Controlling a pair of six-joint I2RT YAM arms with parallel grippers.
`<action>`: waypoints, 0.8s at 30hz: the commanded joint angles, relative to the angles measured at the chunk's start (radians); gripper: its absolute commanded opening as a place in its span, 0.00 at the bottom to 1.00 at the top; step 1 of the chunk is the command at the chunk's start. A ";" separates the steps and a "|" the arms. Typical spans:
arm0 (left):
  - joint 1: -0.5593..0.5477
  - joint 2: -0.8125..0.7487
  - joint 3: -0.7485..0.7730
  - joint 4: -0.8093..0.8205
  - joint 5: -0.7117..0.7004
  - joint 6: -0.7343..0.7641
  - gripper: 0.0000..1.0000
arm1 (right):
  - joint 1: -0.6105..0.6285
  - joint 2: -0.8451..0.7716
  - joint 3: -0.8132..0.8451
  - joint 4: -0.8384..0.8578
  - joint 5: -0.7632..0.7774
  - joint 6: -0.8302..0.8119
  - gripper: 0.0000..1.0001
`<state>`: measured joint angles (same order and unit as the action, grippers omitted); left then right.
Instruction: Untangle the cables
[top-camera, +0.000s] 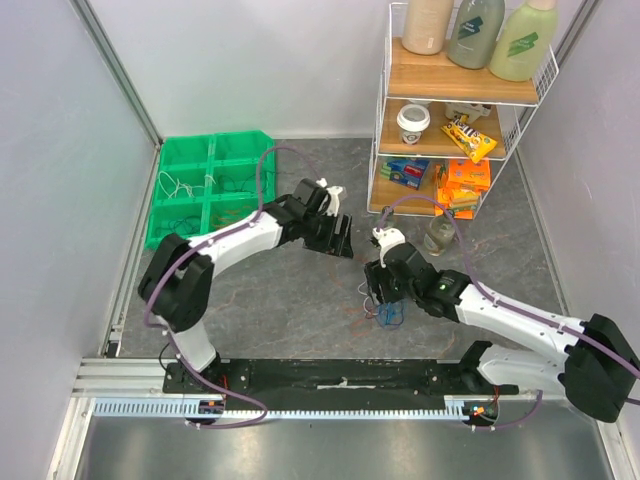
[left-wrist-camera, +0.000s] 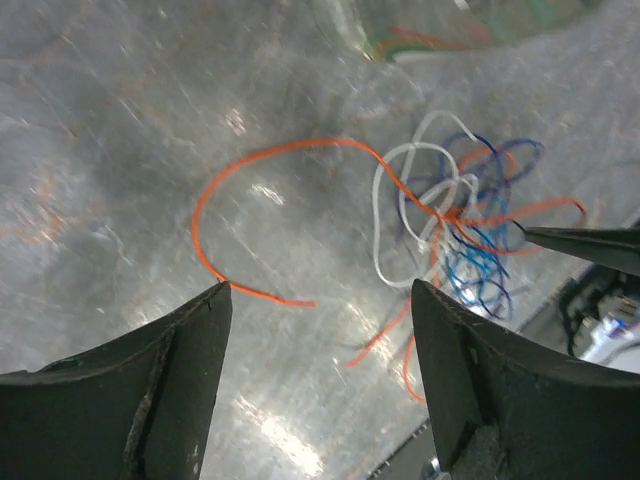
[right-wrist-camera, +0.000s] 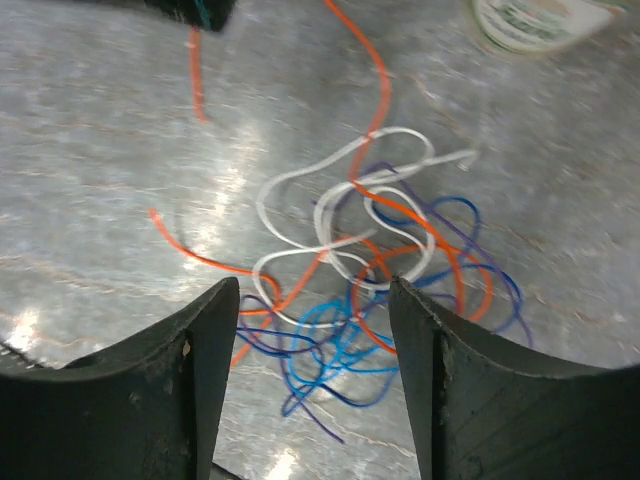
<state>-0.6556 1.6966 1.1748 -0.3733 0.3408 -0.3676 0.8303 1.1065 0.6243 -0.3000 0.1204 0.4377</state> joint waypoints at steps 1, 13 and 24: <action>-0.015 0.116 0.150 -0.102 -0.155 0.110 0.81 | -0.014 0.015 0.002 -0.093 0.172 0.093 0.70; -0.091 0.282 0.243 -0.150 -0.192 0.259 0.65 | -0.074 0.048 0.000 -0.113 0.174 0.116 0.71; -0.125 0.174 0.217 -0.127 -0.336 0.245 0.02 | -0.082 0.110 0.020 -0.096 0.119 0.075 0.71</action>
<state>-0.7818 1.9835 1.3811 -0.5282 0.1307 -0.1478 0.7544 1.2140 0.6243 -0.4129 0.2581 0.5282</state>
